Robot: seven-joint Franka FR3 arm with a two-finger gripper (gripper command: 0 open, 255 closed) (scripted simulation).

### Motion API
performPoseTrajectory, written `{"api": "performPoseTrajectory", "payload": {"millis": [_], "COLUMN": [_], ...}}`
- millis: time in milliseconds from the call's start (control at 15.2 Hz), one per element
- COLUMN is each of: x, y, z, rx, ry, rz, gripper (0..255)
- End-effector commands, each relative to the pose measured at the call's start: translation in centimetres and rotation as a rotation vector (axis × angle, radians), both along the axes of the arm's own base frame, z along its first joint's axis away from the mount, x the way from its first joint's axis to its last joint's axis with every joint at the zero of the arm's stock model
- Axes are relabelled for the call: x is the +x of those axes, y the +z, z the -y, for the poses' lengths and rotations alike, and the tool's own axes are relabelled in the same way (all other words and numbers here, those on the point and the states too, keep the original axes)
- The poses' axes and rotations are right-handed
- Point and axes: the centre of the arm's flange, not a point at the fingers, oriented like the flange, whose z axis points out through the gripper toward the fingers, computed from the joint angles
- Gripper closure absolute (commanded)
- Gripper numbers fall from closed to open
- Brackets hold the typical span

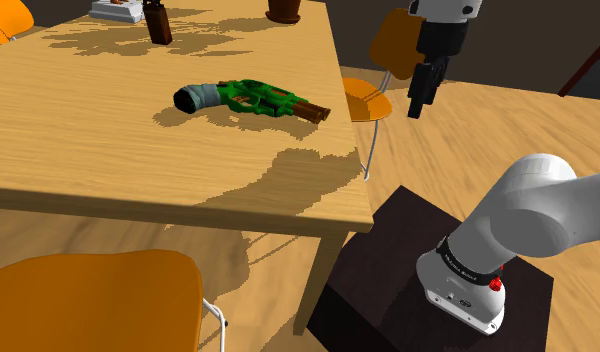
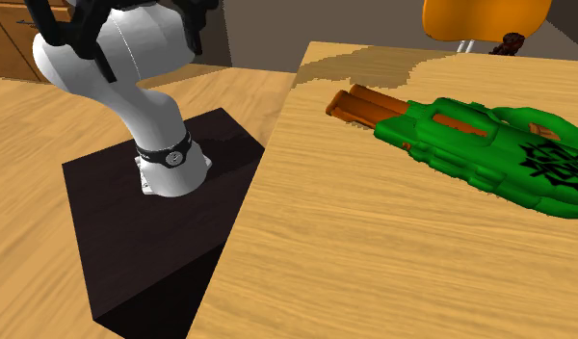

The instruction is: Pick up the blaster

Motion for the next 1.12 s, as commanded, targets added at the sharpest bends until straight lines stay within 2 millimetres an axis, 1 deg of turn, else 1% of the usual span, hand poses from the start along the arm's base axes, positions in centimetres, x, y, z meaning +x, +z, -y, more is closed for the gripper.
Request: {"api": "performPoseTrajectory", "payload": {"millis": [0,528,1056], "x": [0.0,6.8,13.1], "y": [0.0,0.1,0.8], "z": [0.0,-6.7,-13.9], "rx": [0.000,0.001,0.002], "ry": [0.000,0.071,0.143], "rz": [0.000,0.093,0.186], "gripper": [0,0,0]}}
